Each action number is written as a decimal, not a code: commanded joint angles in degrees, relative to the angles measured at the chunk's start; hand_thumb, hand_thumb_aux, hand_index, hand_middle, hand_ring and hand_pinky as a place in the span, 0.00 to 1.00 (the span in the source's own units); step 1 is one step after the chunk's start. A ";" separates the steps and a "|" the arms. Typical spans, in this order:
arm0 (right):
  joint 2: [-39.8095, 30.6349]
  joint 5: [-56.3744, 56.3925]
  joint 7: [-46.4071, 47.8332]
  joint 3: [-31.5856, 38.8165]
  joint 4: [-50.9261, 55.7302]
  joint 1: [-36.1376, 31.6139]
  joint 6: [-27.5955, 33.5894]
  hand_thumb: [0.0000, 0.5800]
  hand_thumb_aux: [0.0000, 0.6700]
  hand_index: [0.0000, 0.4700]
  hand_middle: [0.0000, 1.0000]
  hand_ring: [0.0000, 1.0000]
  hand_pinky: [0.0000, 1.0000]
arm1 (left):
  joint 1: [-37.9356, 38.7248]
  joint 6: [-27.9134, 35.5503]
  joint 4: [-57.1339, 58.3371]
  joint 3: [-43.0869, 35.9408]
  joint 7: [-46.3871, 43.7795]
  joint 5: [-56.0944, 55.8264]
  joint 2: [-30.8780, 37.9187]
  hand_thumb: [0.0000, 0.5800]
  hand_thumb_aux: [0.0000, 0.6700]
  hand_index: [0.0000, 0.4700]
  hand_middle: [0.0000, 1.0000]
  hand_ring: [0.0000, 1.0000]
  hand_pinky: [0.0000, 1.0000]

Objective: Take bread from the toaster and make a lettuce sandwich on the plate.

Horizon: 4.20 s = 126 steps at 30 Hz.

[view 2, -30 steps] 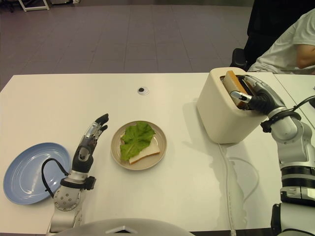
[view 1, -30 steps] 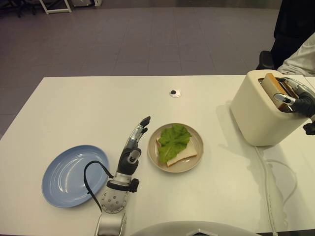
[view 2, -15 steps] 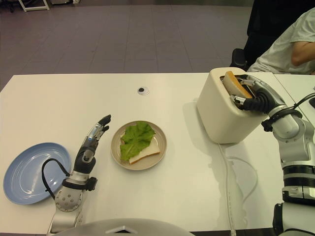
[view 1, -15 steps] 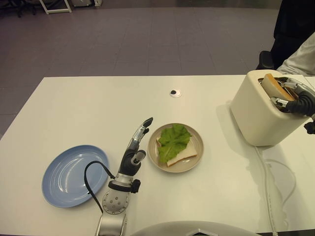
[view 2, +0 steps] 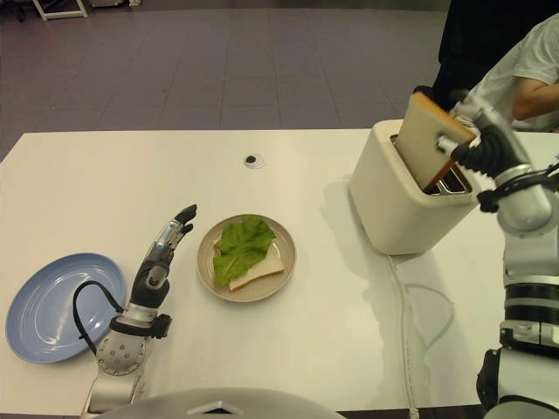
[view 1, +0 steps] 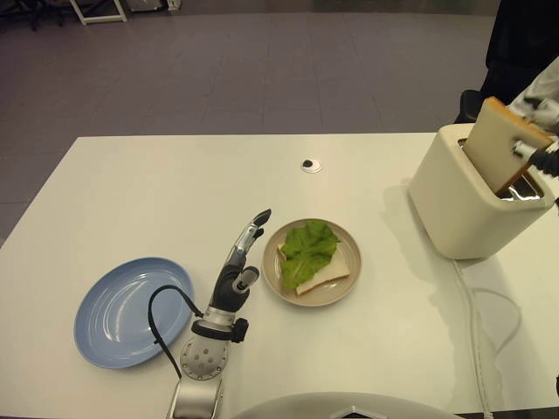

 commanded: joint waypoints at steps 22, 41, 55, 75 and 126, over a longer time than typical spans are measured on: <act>12.54 19.88 30.62 17.07 -23.34 -4.25 8.77 1.00 1.00 1.00 0.00 0.00 0.00 | -4.38 -1.37 4.59 0.31 1.30 1.09 0.95 0.00 0.00 0.00 0.00 0.00 0.00; 22.51 7.46 33.72 32.34 -10.49 -4.58 15.06 1.00 1.00 1.00 0.00 0.00 0.00 | -3.83 -0.48 3.01 0.16 1.65 2.08 1.23 0.00 0.00 0.00 0.00 0.00 0.00; 27.19 2.16 28.19 32.82 -7.99 -5.84 8.41 0.00 0.00 0.00 0.00 0.00 0.00 | -2.82 -0.28 2.17 -0.24 1.74 3.54 1.25 0.00 0.00 0.00 0.00 0.00 0.00; 16.94 7.32 25.64 22.11 -19.90 2.73 -12.81 0.00 0.00 0.00 0.00 0.00 0.00 | -1.90 1.78 -4.80 2.40 0.17 8.42 5.05 0.00 0.00 0.00 0.00 0.00 0.00; 13.46 15.88 8.11 15.11 -26.04 28.39 -14.46 0.00 0.00 0.00 0.24 0.24 0.24 | 1.01 -2.97 -11.70 5.09 0.25 -4.54 26.24 0.00 0.00 0.00 0.00 0.00 0.00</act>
